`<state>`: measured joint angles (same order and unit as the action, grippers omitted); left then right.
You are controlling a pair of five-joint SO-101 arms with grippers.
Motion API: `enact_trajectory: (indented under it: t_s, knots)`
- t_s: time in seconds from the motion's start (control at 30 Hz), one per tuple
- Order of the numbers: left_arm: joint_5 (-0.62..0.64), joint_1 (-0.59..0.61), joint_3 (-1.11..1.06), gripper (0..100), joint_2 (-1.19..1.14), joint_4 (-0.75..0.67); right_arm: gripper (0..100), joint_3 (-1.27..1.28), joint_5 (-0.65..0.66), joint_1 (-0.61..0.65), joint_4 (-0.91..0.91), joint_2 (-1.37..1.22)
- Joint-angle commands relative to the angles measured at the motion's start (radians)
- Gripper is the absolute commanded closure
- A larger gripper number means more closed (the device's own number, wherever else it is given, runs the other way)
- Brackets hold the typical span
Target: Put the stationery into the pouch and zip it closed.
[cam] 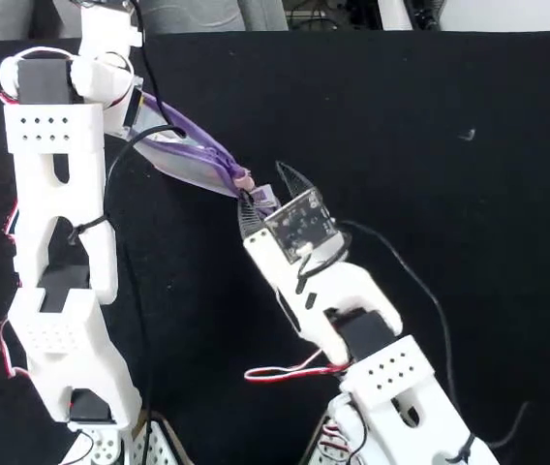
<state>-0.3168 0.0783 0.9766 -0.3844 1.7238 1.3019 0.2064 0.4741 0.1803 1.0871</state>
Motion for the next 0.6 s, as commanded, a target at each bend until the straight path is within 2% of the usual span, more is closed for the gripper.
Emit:
enact_trajectory:
  t_s: [0.0,0.17,0.4,0.57]
  knots:
    - [0.009,-0.008,-0.005,97,-0.028,-0.025,80.5,-0.008,0.008,0.017,-0.12,-0.061]
    - [0.009,-0.008,-0.004,97,-0.026,-0.025,80.5,-0.067,0.008,0.014,-0.25,-0.271]
    - [0.009,-0.008,-0.004,97,-0.026,-0.025,81.2,-0.137,0.015,0.014,-0.255,-0.384]
    - [0.009,-0.008,-0.004,97,-0.026,-0.025,95.0,-0.16,0.02,0.021,-0.256,-0.392]
